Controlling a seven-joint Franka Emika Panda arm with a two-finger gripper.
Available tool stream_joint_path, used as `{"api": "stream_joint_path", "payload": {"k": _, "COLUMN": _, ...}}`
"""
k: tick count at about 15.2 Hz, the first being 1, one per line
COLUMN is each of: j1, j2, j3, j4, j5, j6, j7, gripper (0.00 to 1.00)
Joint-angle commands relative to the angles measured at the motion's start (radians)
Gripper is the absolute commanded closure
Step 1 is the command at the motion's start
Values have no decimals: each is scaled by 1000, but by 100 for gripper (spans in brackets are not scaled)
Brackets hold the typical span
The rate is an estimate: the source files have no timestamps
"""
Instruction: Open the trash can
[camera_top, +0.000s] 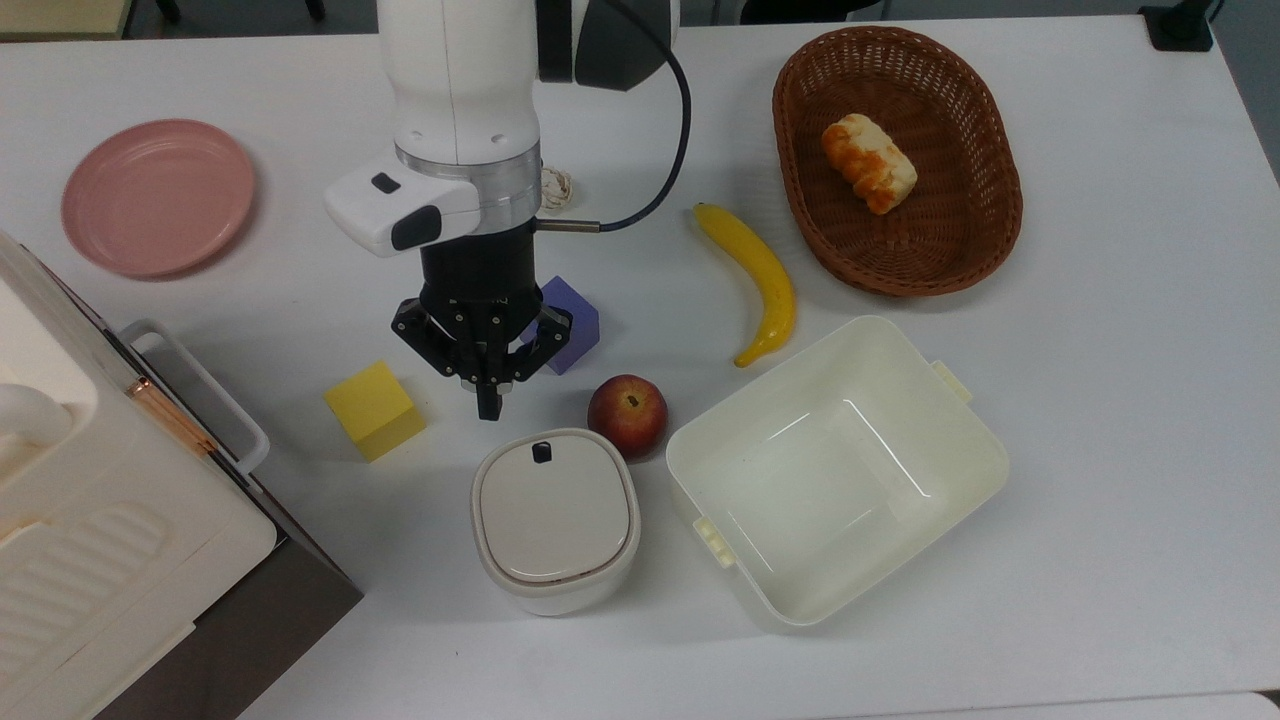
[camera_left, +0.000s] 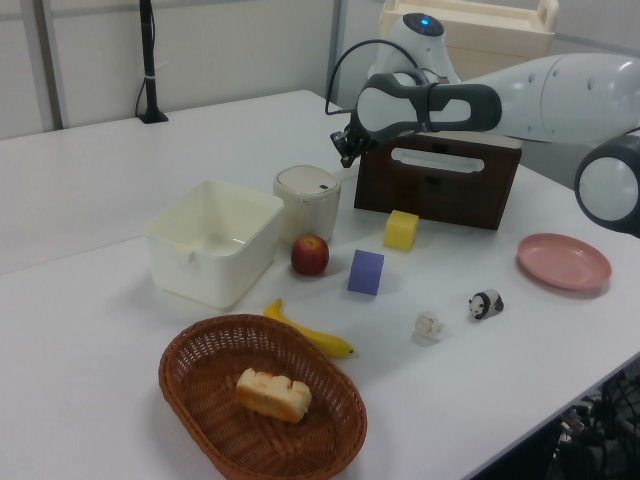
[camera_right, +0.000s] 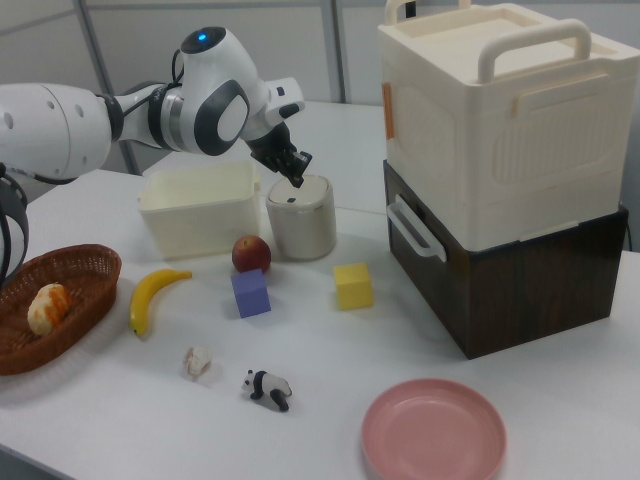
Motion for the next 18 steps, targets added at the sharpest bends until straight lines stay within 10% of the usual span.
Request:
{"api": "stream_joint_path", "payload": {"k": 1, "j1": 10, "j2": 26, "j3": -2, "j4": 24, "j5": -16, "j6": 15, "j7": 13, "gripper": 100}}
{"api": "stream_joint_path", "payload": {"k": 18, "j1": 24, "j2": 84, "j3": 20, "j4": 53, "j5": -16, "j6": 45, "j7": 10, "gripper": 100}}
